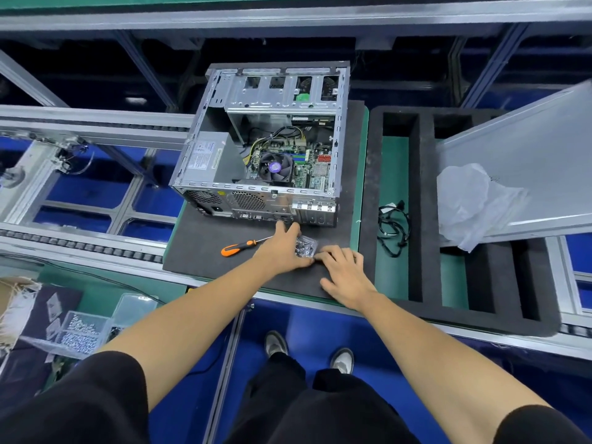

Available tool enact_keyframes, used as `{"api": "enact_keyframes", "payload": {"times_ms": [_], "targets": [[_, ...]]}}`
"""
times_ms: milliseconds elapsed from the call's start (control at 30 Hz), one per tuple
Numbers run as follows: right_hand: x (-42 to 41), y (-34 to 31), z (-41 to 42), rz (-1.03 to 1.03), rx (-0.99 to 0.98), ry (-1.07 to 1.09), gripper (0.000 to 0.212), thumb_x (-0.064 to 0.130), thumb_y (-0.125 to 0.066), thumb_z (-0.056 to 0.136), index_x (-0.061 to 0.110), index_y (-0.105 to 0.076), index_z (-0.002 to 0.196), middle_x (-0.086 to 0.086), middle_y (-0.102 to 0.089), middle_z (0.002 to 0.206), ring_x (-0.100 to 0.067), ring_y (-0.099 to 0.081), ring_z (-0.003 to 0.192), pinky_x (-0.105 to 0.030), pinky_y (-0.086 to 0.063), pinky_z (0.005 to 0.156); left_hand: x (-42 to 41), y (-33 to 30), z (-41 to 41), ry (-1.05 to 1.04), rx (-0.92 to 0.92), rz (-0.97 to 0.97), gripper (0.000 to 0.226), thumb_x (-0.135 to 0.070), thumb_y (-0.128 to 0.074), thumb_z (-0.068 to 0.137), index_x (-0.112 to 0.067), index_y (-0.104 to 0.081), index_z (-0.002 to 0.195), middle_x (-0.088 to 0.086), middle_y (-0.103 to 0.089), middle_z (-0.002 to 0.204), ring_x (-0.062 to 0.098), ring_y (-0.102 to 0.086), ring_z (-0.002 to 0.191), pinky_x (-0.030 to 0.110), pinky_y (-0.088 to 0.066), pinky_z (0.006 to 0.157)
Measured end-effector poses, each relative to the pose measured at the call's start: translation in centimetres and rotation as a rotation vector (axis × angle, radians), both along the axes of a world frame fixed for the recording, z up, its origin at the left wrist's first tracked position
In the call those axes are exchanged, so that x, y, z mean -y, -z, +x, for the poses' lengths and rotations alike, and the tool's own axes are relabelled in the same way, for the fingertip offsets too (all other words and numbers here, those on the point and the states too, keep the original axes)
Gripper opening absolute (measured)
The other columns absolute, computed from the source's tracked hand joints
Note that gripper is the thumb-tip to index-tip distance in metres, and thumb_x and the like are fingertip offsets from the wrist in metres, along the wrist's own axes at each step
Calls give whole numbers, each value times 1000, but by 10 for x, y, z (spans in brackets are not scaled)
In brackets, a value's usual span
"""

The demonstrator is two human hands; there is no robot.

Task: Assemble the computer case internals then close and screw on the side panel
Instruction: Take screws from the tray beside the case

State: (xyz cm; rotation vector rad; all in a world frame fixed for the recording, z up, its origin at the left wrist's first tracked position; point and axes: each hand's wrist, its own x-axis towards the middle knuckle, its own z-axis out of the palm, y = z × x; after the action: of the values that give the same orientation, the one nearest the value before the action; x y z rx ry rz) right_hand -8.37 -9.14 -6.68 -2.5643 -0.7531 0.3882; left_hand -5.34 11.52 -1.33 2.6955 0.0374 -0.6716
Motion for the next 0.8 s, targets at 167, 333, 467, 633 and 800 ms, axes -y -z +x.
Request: {"api": "enact_keyframes", "payload": {"times_ms": [167,333,467,633,800], "targets": [[2,6,-5,9,-18,-23,62,34,-47,84,29,-38,144,10,-36,146,-16,-34,130,-41,-22,108,-2,-1,1,-7,0,15,70,-56,-80,75,-17,-45,122,9,-35,124,31,-62,81,43,-55,77],[1,7,-8,-32,-27,-57,68,33,-48,85,28,-30,151,11,-32,155,-15,-31,135,-39,-18,110,0,-4,3,0,-7,26,71,-51,-82,74,-14,-46,122,10,-35,121,25,-55,69,36,-46,68],[1,6,-7,-79,-3,-72,73,37,-50,87,27,-27,156,10,-28,160,-17,-31,135,-43,-22,112,1,-8,3,-2,-27,14,65,-49,-79,75,-12,-47,118,12,-36,121,26,-56,67,36,-48,68],[0,4,-8,-129,19,-89,70,39,-47,88,26,-29,155,8,-26,160,-20,-31,136,-44,-22,112,0,-11,4,15,-41,-10,68,-60,-69,83,-11,-47,126,12,-39,123,35,-62,88,40,-50,77],[0,6,-9,-146,8,-89,73,43,-45,88,29,-25,157,10,-24,160,-17,-28,137,-44,-20,112,-22,-15,2,28,-11,-136,57,-55,-41,88,-44,-31,143,6,-52,113,32,-60,94,40,-45,76]]}}
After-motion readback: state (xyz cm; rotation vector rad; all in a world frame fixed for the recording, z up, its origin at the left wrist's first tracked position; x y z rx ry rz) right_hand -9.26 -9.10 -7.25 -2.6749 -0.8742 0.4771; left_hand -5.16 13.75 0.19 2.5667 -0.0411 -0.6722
